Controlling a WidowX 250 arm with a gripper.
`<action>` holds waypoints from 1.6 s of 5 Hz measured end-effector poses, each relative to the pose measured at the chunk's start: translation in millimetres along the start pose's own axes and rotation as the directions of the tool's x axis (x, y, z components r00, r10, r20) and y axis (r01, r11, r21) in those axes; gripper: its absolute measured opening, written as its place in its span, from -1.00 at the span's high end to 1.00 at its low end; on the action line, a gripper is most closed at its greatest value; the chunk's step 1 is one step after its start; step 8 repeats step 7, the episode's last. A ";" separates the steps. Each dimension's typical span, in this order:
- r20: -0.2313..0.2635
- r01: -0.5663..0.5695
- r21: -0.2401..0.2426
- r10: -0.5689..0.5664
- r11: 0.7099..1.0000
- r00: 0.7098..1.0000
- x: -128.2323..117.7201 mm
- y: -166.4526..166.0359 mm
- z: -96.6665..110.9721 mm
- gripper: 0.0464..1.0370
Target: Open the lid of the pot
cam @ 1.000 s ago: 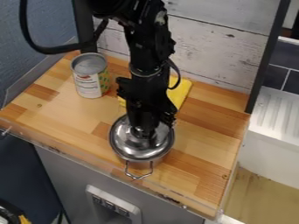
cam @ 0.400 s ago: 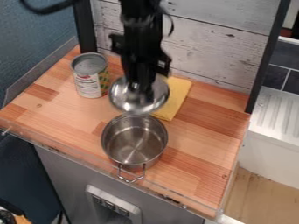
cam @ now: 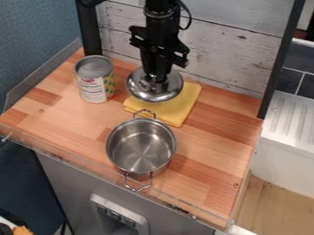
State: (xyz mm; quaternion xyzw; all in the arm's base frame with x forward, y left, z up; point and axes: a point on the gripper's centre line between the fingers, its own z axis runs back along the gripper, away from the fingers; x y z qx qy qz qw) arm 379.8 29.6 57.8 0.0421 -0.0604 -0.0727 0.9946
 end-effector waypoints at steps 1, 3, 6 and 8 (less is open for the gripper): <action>-0.014 0.008 0.003 -0.008 1.000 1.000 17.6 -0.7 -14.7 0.52; -0.078 0.016 -0.010 -0.017 1.000 0.997 14.7 -4.2 -37.7 0.52; -0.017 -0.023 -0.008 0.023 1.000 1.000 7.2 4.2 9.6 -0.80; -0.004 -0.102 0.041 0.102 0.994 0.995 -8.2 17.0 29.9 -0.96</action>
